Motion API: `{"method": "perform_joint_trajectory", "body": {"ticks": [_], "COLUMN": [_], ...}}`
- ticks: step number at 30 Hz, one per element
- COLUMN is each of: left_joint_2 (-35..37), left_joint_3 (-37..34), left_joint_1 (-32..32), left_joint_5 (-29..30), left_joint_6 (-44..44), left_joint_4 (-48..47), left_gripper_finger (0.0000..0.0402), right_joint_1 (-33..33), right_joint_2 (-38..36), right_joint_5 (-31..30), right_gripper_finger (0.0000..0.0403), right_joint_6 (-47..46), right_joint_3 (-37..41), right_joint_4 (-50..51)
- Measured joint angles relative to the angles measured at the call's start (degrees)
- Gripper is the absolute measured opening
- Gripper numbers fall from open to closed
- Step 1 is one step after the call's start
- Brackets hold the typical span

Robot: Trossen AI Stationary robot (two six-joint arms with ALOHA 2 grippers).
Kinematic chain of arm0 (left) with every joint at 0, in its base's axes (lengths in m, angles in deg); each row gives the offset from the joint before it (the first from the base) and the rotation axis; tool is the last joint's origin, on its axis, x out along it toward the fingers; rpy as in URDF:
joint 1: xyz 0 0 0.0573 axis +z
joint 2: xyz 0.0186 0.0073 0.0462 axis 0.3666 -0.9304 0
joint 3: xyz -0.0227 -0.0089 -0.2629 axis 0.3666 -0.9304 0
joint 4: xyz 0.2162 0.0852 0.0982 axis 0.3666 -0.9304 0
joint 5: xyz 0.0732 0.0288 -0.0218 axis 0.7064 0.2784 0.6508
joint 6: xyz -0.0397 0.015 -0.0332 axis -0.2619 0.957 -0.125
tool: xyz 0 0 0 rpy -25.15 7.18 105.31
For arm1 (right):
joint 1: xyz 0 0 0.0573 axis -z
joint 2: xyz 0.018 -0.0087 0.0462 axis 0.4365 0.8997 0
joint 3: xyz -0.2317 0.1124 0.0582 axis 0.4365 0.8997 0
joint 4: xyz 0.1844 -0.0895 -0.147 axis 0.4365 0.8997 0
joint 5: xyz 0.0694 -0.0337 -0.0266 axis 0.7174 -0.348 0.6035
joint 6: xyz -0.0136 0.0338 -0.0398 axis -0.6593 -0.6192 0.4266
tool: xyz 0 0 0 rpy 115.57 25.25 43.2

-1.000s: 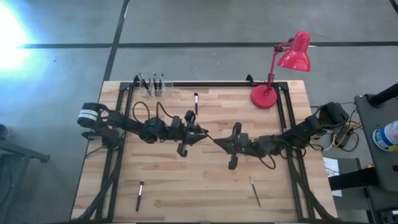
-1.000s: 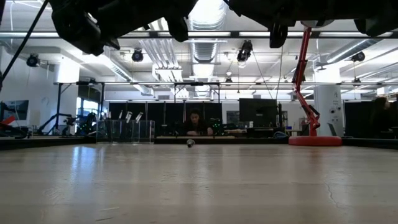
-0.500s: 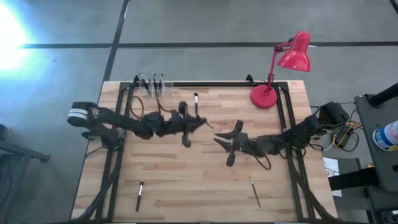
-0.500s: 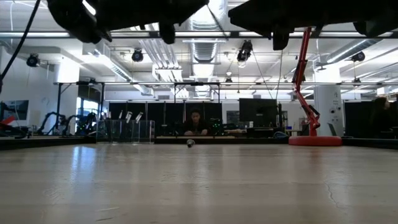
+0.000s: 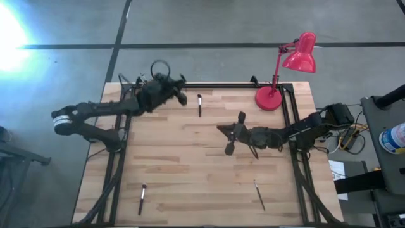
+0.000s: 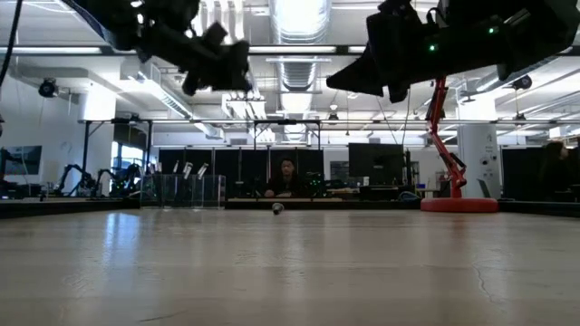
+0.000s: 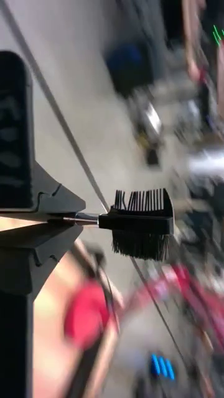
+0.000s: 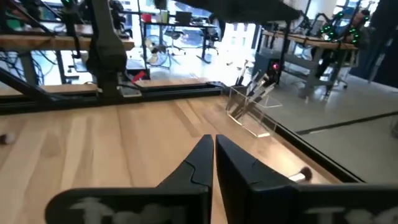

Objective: Pick & Place Makeup Brushes
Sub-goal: Put the lash brow comb brush into the transparent organizer

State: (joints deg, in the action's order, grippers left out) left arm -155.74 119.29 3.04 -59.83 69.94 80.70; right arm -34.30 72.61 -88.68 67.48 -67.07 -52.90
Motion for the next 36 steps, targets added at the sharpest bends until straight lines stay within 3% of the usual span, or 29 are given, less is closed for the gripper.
{"method": "perform_joint_trajectory", "body": {"ticks": [7,12,22,31,36], "left_joint_2": [-5.0,-9.8,-19.1,-18.0,-18.3], "left_joint_3": [6.9,10.4,13.7,14.2,13.8], "left_joint_1": [16.8,23.5,24.8,24.7,24.4], "left_joint_5": [-0.3,-4.7,-7.9,-7.8,-7.8], "left_joint_6": [-3.5,-4.6,-4.8,-6.0,-9.7], "left_joint_4": [-14.4,-18.8,-21.3,-29.2,-28.2], "left_gripper_finger": [0.0011,0.0011,0.0011,0.0011,0.0011], "right_joint_1": [2.6,4.5,12.5,14.3,14.0], "right_joint_2": [0.0,-0.1,-0.1,-0.1,-0.1], "right_joint_5": [1.5,1.8,11.3,12.1,12.1], "right_gripper_finger": [0.0008,0.0008,0.0008,0.0008,0.0008], "right_joint_6": [1.4,5.4,8.5,9.2,9.0], "right_joint_3": [0.4,-0.6,-3.0,-3.0,-3.0], "right_joint_4": [-0.1,-0.1,-0.1,-0.1,-0.1]}}
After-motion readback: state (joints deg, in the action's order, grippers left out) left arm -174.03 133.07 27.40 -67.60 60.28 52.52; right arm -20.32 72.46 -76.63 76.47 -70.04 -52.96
